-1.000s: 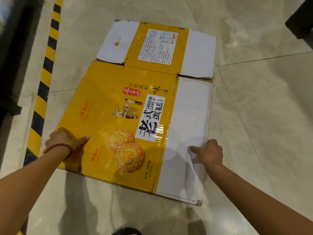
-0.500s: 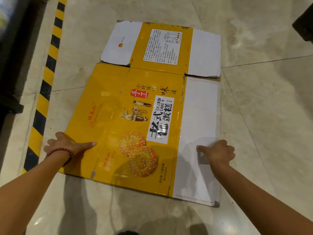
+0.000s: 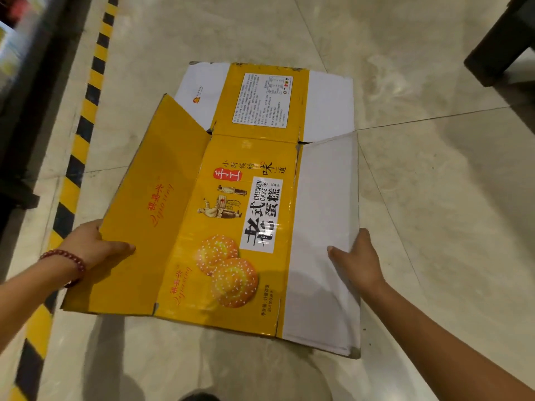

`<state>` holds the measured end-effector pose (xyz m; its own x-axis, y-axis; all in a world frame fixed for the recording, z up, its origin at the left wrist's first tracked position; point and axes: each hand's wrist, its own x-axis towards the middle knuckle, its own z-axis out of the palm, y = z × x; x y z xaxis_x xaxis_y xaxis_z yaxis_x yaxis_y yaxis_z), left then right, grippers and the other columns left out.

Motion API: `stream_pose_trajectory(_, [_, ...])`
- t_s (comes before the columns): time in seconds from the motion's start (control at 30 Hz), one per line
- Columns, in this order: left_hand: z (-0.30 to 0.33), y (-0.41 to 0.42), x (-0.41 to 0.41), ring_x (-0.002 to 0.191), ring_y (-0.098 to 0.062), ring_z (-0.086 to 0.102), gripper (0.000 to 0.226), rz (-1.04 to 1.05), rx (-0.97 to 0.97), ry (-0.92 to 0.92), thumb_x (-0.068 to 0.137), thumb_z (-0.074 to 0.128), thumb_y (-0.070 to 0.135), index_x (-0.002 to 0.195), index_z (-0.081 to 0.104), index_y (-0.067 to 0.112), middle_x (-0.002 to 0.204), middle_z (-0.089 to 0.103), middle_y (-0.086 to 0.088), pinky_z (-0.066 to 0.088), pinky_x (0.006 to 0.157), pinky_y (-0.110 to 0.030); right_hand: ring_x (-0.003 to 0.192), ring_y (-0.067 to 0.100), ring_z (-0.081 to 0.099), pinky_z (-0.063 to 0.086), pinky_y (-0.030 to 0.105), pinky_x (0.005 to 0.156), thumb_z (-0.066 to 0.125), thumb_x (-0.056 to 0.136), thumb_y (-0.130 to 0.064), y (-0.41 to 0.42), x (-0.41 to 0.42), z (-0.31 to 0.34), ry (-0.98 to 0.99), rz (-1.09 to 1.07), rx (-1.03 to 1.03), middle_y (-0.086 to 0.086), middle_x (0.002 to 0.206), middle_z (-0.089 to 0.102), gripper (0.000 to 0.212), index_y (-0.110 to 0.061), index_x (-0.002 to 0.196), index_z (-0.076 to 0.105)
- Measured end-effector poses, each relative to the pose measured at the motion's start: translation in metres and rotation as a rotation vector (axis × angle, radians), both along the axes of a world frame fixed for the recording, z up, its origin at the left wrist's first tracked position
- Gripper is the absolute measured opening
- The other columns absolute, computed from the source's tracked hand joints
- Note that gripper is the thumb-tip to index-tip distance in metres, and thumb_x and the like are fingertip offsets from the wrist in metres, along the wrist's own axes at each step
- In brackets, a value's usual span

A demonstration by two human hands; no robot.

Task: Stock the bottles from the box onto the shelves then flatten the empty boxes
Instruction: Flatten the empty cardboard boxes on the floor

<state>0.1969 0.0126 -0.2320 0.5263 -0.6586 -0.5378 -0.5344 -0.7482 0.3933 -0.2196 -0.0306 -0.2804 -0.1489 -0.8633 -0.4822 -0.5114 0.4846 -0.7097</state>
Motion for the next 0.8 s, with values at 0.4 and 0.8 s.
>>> stream_pose_trajectory(0.4, [0.120,0.002,-0.067,0.082,-0.033,0.057,0.035,-0.055,-0.162,-0.106,0.079,0.072,0.011,0.111,0.059,0.004,0.096,0.065,-0.017,0.049,0.076,-0.042,0.107,0.033,0.057,0.039,0.026,0.076,0.056,0.090,-0.006,-0.017,0.002,0.145,0.139,0.164,-0.149,0.016,0.121,0.058,0.034,-0.001,0.121,0.042])
stream_pose_trajectory(0.8, [0.424,0.005,-0.131,0.097,-0.035,0.056,0.043,-0.318,-0.018,-0.131,0.077,0.075,0.014,0.112,0.055,-0.001,0.107,0.061,-0.022,0.042,0.075,-0.036,0.088,0.025,0.051,0.036,0.027,0.069,0.054,0.086,-0.003,0.045,-0.070,0.436,0.188,0.049,0.053,0.016,0.115,0.056,0.039,0.000,0.123,0.042])
